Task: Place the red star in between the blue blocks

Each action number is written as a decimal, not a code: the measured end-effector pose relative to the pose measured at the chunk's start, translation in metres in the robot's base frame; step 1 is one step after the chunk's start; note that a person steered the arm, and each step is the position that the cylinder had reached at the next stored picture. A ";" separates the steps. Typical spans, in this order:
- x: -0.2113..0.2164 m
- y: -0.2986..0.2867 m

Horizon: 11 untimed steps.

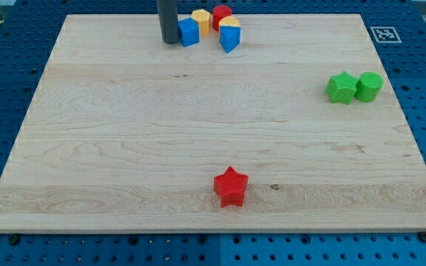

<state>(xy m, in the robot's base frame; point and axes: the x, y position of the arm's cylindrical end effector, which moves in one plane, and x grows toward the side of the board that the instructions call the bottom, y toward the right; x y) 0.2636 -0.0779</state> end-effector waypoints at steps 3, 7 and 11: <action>0.084 -0.018; 0.355 0.046; 0.340 0.102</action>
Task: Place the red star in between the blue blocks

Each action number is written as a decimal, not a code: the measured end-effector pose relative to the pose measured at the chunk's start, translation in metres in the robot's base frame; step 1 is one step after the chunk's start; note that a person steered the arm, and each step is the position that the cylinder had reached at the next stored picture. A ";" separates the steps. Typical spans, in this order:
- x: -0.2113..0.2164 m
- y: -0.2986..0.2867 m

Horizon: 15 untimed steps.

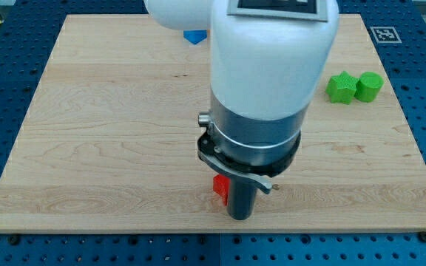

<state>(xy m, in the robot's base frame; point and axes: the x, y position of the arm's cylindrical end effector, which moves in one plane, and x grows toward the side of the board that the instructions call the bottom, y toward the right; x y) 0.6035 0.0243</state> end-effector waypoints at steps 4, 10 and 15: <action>-0.032 -0.024; -0.123 -0.010; -0.223 -0.076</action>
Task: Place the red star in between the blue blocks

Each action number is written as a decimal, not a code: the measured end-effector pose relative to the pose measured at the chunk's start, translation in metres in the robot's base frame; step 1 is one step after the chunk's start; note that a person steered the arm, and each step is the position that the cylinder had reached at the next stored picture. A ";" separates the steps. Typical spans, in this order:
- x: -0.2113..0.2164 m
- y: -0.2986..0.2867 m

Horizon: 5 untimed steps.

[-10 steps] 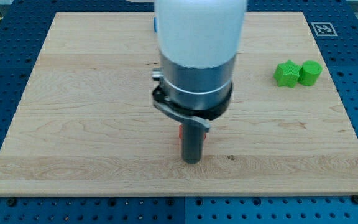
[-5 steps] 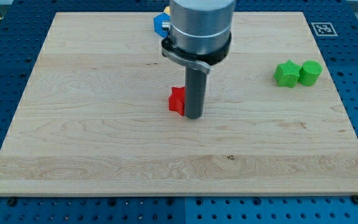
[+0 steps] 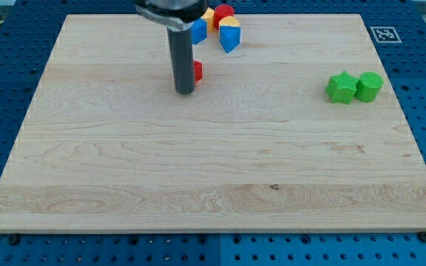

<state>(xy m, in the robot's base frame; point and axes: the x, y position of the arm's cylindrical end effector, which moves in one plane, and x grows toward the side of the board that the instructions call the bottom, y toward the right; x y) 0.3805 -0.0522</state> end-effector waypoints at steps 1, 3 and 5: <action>-0.028 0.000; -0.063 0.000; -0.064 0.020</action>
